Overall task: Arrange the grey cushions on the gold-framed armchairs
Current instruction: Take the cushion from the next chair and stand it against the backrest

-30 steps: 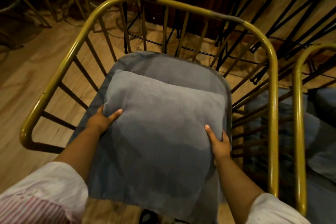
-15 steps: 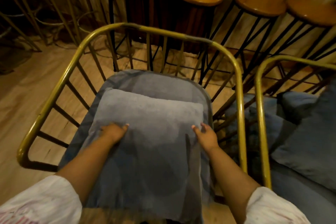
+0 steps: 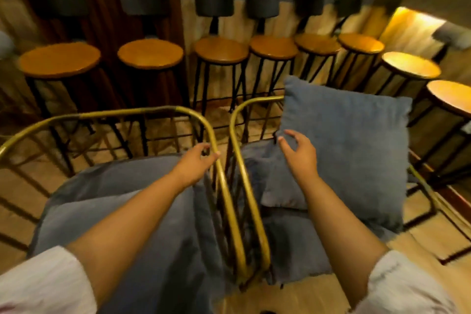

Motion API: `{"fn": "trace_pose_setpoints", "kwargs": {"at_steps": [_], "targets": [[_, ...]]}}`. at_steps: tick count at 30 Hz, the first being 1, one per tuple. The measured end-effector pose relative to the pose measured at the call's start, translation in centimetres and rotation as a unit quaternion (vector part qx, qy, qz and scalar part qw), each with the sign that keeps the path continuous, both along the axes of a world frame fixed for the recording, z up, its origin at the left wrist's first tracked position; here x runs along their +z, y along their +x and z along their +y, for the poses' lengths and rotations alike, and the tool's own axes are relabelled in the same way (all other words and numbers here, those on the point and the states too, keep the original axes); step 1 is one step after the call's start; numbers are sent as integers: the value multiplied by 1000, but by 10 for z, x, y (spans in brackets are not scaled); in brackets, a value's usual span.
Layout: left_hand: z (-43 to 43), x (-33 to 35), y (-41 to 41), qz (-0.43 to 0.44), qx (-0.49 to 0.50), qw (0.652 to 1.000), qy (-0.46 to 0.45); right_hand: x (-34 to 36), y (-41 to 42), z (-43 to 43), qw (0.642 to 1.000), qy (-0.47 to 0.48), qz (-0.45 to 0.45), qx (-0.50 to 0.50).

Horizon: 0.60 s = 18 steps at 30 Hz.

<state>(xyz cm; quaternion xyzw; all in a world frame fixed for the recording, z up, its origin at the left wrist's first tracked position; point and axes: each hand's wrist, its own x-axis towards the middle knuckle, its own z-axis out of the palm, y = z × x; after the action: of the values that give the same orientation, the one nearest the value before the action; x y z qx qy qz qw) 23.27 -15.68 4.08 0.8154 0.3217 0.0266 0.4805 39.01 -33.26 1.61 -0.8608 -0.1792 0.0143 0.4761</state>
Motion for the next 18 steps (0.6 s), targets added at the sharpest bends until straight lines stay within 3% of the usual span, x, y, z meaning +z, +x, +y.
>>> {"fn": "trace_pose_setpoints", "kwargs": {"at_steps": [4,9,15,18], "targets": [[-48,7,72,-48,-26,998,-10,9,67,-68,995,56,-4,-79],[-99,-8,175,-77,-11,993,-85,-3,160,-154,985,57,10,-159],[-119,-38,272,-77,-28,983,-163,-49,260,-217,987,-51,98,-113],[-113,-59,301,-61,24,984,-166,-58,276,-229,988,2,99,-116]]}}
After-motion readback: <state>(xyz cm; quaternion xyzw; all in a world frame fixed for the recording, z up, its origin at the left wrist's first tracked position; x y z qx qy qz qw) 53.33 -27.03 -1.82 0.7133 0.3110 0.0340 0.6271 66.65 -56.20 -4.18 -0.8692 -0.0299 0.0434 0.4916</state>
